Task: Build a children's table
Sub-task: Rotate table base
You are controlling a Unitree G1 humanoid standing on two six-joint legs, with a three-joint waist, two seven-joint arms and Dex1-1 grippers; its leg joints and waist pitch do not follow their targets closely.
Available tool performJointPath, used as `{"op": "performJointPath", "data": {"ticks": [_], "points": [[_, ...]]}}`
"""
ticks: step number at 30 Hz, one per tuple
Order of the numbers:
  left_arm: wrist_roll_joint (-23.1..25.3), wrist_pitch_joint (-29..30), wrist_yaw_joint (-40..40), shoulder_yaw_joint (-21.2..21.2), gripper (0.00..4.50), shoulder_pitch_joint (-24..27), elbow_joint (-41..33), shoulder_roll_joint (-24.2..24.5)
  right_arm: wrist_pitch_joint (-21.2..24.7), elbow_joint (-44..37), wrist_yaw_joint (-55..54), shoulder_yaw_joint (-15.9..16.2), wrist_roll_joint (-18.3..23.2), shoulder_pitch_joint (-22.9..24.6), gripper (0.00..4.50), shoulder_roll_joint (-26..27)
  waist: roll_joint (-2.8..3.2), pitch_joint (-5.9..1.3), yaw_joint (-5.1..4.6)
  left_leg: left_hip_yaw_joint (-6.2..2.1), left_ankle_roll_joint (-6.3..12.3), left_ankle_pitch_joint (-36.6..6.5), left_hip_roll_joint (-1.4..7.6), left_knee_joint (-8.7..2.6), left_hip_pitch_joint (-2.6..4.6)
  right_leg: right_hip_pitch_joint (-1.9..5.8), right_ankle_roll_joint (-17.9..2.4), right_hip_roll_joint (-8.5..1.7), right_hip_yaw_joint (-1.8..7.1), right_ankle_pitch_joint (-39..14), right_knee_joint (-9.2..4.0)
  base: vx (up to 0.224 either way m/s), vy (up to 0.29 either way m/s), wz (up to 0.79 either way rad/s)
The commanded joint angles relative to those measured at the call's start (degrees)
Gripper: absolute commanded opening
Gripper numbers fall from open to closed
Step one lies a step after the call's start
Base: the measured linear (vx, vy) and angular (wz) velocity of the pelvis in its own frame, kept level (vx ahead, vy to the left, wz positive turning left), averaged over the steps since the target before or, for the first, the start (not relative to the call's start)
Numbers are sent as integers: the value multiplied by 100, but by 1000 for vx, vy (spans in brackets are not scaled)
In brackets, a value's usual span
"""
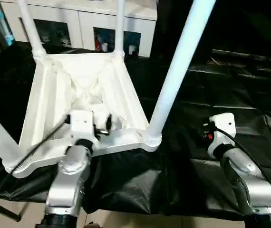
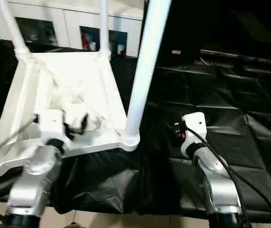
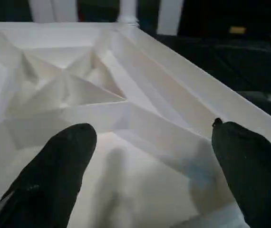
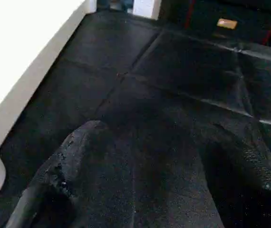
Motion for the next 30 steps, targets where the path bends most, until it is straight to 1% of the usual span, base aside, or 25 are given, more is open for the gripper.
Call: {"op": "performJointPath", "data": {"ticks": [1,4,5,6,7,8,9,10,12,13,16,17,18,19,20,21,22,23,24,25,26,27,28,29,30], "points": [[75,-19,64,40,445,-137,152,3,37,-97,-103,-16,89,7,329,74,134,-299,-22,-134,26,-1295,348,-488,65,212,-774,-401,287,-982,-456,0,0,0],[31,6,28,172,445,-248,198,124,5,-104,-203,34,58,-44,329,219,240,-310,-239,-489,-22,-1847,834,-730,241,166,-848,-146,31,-675,-336,-2,-19,1],[-81,-35,-30,287,445,-322,247,173,-27,-9,-278,47,55,-148,329,329,351,-331,-309,-707,309,-1592,1228,-886,305,88,-1004,-195,-52,-335,-34,-6,-58,4],[-113,-17,-17,317,445,-332,249,160,-24,-4,-279,46,62,-161,329,335,372,-355,-350,-759,703,-1275,1389,-935,332,-6,-1144,-224,-91,-236,194,-4,-116,4],[-229,126,80,457,445,-427,279,113,-20,47,-232,18,159,-260,329,373,391,-366,-356,-706,944,-1208,1332,-892,292,-5,-1206,-270,-85,-181,236,-12,-162,3],[-190,63,100,462,445,-500,372,162,-98,201,-167,-8,232,-346,329,409,288,-361,-327,-483,1402,-1214,1054,-748,191,20,-1588,-403,33,1,87,-12,-162,3],[-129,-5,113,464,445,-536,432,241,-174,437,-178,-3,209,-423,329,440,-121,-395,-230,146,1372,-1353,-53,152,-121,213,-1915,-456,221,-333,-542,-16,-184,1],[-115,-1,120,463,445,-538,432,253,-177,465,-188,7,187,-432,329,435,-210,-419,-56,169,1189,-1239,-332,616,-188,330,-1610,-643,295,-1072,-694,-20,-192,-1],[-179,165,209,690,445,-652,431,351,-99,568,-94,157,125,-588,329,467,-139,-307,159,-79,585,-298,-254,349,-380,435,738,-729,414,-2322,-666,-22,-187,-2],[-211,157,190,727,445,-667,452,369,-73,526,-61,170,163,-599,329,497,-106,-315,186,-127,606,-286,-203,237,-327,425,1112,-722,415,-2277,-671,-29,-129,-3],[-274,107,92,741,445,-615,496,361,65,460,-13,257,138,-592,329,459,237,-387,173,-566,935,-354,466,-207,-83,307,1086,-525,60,-1210,-594,-23,-100,-3],[-290,15,-14,703,445,-499,459,330,53,429,57,332,131,-586,329,408,338,-447,194,-743,1122,-466,924,-290,153,215,438,-652,115,-679,-414,-7,-76,0],[-290,15,-14,703,445,-499,459,330,53,429,57,332,131,-586,329,408,287,-388,178,-705,1179,-517,986,-325,73,213,-135,-818,212,-260,-274,1,-56,6],[-324,-62,-68,677,445,-384,481,308,-55,500,89,364,119,-613,329,379,243,-340,217,-566,1032,-757,803,-293,43,200,-253,-855,267,-465,-402,0,0,0],[-333,-99,-64,677,445,-365,528,316,-109,561,88,375,83,-637,329,377,187,-270,335,-169,609,-969,146,-52,49,274,10,-844,250,-1849,-767,0,0,0],[-344,-97,-79,679,445,-353,540,323,-123,578,87,376,78,-641,329,381,217,-210,443,-71,541,-703,12,-24,79,278,510,-738,124,-3276,-959,0,0,0],[-401,-64,-178,687,445,-288,592,376,-195,654,64,385,33,-652,329,407,645,-192,522,-136,529,-769,50,-65,190,186,584,-702,54,-3548,-1020,-57,14,0],[-546,26,-335,714,445,-274,543,392,-138,599,-1,355,12,-625,329,433,621,-124,428,-157,484,-1217,180,-203,295,139,697,-475,-214,-3647,-1148,-57,14,0],[-590,53,-381,724,445,-272,526,397,-117,577,-23,348,6,-616,329,441,575,-229,333,-264,419,-1737,438,-304,328,301,624,-458,-386,-3196,-1127,-47,75,-7],[-647,75,-462,729,445,-289,511,414,-112,514,-91,327,-11,-588,329,464,607,-306,349,-372,517,-1747,618,-379,216,441,546,-496,-339,-2560,-928,-81,79,4],[-655,73,-481,735,445,-294,518,420,-114,508,-106,329,-15,-585,329,471,816,-353,399,-818,876,-2024,710,-649,-217,663,32,-617,-359,-1527,-161,-81,79,4],[-657,67,-565,742,445,-344,589,469,-158,448,-235,310,-33,-532,329,528,881,-293,254,-902,785,-2633,564,-797,-77,343,-360,-453,-251,-1201,56,-41,28,45],[-640,66,-587,734,445,-369,625,492,-184,418,-296,294,-39,-501,329,554,920,-254,228,-897,571,-2959,382,-723,-47,269,-588,-511,-191,-1225,-63,43,2,65],[-626,6,-650,742,445,-498,730,561,-102,201,-436,204,65,-349,329,640,718,-198,112,-522,58,-3051,198,-276,245,120,-641,-809,50,-2651,-697,43,2,65],[-655,-18,-666,753,445,-528,734,564,-65,78,-430,218,69,-274,329,615,591,-131,263,-312,257,-1661,-13,19,305,215,-333,-1005,88,-4148,-977,48,-20,32]]}}
